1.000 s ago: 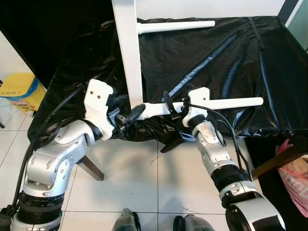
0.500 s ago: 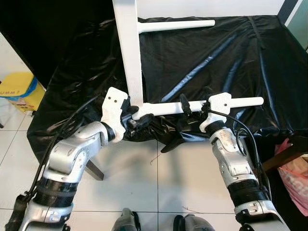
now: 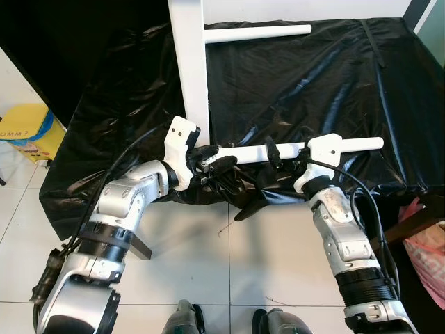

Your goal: Building children table

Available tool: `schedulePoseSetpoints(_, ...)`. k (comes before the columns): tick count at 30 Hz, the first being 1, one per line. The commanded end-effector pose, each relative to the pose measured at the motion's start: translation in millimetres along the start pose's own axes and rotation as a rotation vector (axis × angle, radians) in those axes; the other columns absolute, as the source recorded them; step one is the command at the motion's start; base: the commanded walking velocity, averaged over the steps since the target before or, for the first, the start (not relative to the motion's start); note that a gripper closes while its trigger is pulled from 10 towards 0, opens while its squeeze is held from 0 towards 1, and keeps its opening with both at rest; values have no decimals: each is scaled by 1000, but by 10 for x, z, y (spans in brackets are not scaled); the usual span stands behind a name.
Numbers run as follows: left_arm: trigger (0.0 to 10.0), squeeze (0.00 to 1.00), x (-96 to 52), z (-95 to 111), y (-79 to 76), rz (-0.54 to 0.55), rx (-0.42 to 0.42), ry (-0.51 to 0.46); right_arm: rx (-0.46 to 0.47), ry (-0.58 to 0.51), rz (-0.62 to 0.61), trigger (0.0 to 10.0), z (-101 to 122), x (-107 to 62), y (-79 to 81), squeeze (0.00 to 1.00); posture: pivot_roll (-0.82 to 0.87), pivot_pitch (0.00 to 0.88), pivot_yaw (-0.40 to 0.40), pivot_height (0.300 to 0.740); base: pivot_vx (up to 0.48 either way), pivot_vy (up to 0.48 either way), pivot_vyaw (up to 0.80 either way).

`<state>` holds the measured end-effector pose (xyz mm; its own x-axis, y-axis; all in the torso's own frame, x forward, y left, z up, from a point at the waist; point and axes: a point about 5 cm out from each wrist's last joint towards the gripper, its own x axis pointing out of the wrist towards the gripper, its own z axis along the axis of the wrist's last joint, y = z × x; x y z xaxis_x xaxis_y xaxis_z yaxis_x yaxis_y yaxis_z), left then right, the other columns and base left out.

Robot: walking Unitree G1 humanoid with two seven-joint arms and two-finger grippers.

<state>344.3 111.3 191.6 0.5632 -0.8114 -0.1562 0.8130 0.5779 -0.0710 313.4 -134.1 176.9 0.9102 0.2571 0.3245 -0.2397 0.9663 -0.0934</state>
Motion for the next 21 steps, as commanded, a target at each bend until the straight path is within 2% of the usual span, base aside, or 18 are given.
schedulePoseSetpoints(1,10000,0,-30,-26,75,-11,33,28,2,20,-7,10000,-21,-42,-6,0,-56,164,42,740,0,0,0)
schedulePoseSetpoints(5,10000,0,-133,-12,245,43,56,44,-1,28,-13,10000,-15,-70,-19,0,-57,160,47,740,0,0,0)
schedulePoseSetpoints(6,10000,0,-133,-12,245,43,56,44,-1,28,-13,10000,-15,-70,-19,0,-57,160,47,740,0,0,0)
schedulePoseSetpoints(9,10000,0,-331,-11,449,127,58,42,1,38,-18,10000,-16,-91,-21,0,-49,155,47,740,0,0,0)
schedulePoseSetpoints(11,10000,0,-331,-11,449,127,58,42,1,38,-18,10000,-16,-91,-21,0,-49,155,47,740,0,0,0)
schedulePoseSetpoints(12,10000,0,-441,-18,539,174,63,45,4,39,-13,10000,-14,-82,-1,0,-43,153,44,740,0,0,0)
schedulePoseSetpoints(15,10000,0,-521,-6,598,201,76,45,10,39,-2,10000,-13,-73,22,0,-39,150,42,740,0,0,0)
schedulePoseSetpoints(21,10000,0,-579,12,652,225,83,42,12,43,7,10000,-21,-70,39,0,-34,145,36,740,0,0,0)
